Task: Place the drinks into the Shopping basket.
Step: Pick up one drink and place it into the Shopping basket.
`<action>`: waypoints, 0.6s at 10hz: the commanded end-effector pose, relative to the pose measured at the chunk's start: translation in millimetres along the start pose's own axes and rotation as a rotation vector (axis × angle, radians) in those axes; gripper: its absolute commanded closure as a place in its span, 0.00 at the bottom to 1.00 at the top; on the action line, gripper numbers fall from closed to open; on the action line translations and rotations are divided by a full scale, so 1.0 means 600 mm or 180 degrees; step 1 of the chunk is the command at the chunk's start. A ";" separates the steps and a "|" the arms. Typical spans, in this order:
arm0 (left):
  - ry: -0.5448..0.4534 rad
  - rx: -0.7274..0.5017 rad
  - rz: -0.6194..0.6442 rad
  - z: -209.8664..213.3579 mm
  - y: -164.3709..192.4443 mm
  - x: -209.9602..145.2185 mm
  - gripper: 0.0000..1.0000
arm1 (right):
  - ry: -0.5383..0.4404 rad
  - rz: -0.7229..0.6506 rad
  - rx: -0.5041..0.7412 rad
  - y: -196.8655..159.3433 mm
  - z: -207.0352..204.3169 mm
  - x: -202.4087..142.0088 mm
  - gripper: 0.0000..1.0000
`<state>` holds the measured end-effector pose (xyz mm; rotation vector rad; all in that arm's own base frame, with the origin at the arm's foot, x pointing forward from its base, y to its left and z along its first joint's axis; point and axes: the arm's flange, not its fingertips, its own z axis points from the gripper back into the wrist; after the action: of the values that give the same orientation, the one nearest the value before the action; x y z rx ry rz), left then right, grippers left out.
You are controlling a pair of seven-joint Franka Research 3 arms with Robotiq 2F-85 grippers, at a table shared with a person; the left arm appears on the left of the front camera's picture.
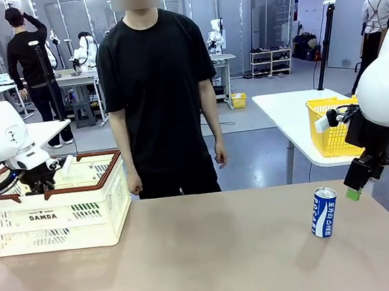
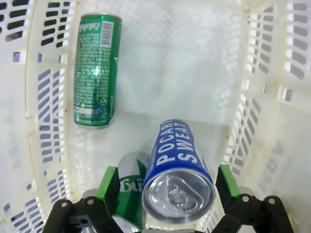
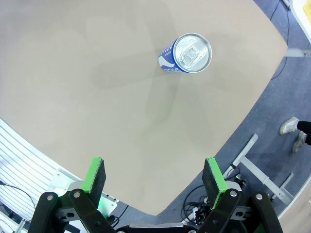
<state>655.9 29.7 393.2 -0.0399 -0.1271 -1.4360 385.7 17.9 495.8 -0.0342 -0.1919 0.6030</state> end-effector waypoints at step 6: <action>0.0194 0.0305 0.0079 0.128 -0.032 0.029 0.00 | 0.0013 0.0008 -0.0004 -0.002 0.002 -0.001 0.00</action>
<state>642.2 22.9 464.8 0.0519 -0.1695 -1.4256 385.7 17.9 495.8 -0.0342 -0.1918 0.6030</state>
